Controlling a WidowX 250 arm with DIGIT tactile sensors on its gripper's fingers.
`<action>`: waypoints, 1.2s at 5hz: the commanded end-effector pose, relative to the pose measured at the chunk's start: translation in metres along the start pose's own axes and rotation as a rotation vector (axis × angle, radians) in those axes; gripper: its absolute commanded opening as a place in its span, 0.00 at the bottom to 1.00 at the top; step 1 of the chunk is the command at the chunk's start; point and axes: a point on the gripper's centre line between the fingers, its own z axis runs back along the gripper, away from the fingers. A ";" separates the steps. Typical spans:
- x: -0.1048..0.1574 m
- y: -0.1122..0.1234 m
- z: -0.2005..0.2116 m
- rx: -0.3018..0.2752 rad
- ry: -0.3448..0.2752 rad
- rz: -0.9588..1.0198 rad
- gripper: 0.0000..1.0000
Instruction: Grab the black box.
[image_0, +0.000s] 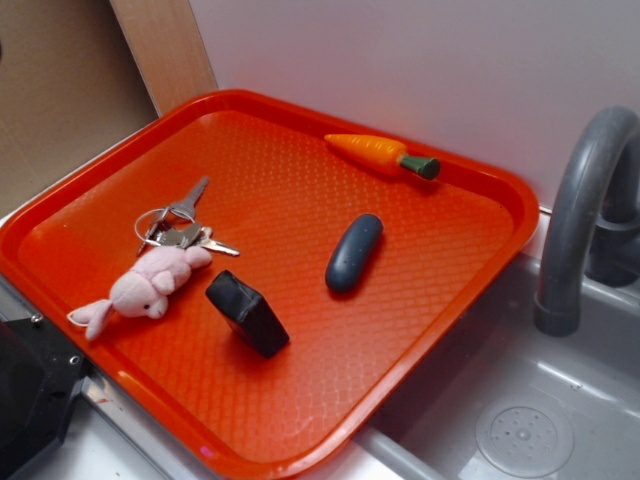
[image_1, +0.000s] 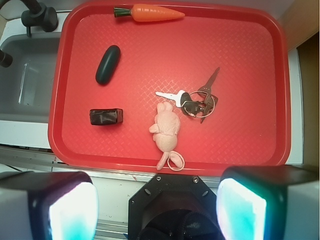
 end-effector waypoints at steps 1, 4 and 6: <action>0.000 0.000 0.000 0.000 0.000 0.000 1.00; 0.073 -0.046 -0.114 0.106 -0.042 -0.771 1.00; 0.018 -0.065 -0.146 -0.013 -0.078 -1.259 1.00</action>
